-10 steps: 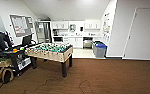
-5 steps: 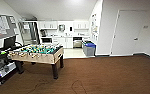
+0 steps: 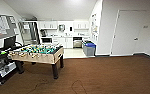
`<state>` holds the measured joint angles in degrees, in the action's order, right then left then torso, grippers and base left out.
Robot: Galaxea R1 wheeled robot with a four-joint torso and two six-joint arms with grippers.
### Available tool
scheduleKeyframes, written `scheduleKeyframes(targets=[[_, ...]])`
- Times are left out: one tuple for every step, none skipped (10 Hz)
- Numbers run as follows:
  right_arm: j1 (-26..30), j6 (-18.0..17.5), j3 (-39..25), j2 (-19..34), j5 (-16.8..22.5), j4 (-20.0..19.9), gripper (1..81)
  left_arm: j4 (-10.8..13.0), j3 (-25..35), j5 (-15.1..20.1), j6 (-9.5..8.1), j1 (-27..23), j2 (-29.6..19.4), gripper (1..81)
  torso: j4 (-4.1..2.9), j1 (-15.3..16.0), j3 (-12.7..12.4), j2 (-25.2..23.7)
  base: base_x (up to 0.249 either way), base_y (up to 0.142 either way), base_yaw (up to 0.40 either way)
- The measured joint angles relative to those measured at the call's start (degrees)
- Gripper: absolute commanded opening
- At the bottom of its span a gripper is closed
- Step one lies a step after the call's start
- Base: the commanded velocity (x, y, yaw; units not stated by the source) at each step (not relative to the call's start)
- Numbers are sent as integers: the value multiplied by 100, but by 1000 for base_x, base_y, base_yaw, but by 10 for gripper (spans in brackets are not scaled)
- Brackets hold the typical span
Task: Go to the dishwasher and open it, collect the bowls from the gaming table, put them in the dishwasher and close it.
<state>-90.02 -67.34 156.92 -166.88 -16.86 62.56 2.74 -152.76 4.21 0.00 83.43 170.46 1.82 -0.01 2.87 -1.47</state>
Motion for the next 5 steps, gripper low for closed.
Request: scheduleKeyframes(targets=[[-4,0,0,-2,0,0,10,1,6,-11,0,-13,2,10,0,-2,0,0,0,0,0],[-15,0,0,-2,0,0,10,1,6,-11,0,-9,0,10,0,0,0,0,0,0,0],[-12,0,0,-2,-2,0,10,1,9,-11,0,-9,0,10,0,-2,0,0,0,0,0],[-15,0,0,-2,0,0,10,1,11,-11,0,-9,2,10,0,-2,0,0,73,0,0],[-41,0,-2,-2,0,0,10,1,11,-7,0,17,2,10,0,-7,0,-2,81,0,0]])
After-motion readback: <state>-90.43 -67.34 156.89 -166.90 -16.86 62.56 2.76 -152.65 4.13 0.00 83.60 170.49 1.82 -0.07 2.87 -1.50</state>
